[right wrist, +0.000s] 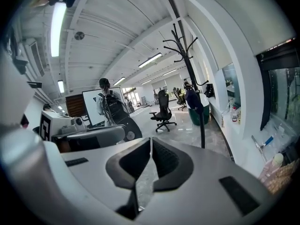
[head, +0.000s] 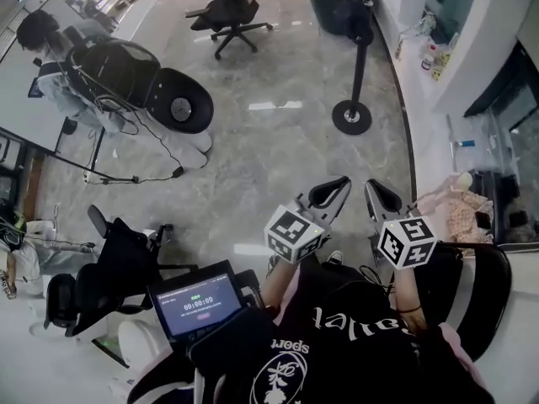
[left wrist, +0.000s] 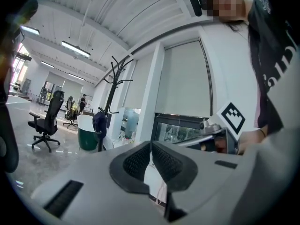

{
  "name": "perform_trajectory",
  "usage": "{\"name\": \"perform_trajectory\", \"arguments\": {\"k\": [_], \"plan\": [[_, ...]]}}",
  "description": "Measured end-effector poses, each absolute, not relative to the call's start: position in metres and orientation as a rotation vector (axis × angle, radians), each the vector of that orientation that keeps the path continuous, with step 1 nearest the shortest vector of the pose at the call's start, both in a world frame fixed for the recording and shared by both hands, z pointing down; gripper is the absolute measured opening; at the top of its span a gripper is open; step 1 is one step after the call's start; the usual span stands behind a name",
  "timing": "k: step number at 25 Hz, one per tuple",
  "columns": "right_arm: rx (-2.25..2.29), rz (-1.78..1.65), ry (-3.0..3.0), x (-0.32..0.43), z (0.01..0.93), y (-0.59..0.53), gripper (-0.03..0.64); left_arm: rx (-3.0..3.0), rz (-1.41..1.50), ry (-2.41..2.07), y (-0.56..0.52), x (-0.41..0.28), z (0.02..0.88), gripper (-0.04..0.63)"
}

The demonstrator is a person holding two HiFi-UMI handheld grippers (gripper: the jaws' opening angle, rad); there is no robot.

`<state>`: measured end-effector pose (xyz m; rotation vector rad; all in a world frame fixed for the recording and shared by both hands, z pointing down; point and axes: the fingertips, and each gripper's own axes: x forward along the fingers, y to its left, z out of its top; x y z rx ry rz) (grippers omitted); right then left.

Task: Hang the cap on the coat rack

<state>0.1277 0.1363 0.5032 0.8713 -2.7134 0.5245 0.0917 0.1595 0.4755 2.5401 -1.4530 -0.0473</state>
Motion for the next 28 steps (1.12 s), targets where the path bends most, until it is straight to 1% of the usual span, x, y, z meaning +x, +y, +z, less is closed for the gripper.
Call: {"name": "perform_trajectory", "arguments": {"k": [16,28], "plan": [[0.812,0.486,-2.732,0.12,0.5,0.144,0.025,2.557,-0.057,-1.523,0.163,0.087,0.469,0.005],[0.828,0.477,-2.725,0.13,0.504,0.129,0.025,2.57,-0.051,-1.536,0.146,0.092,0.473,0.005]]}}
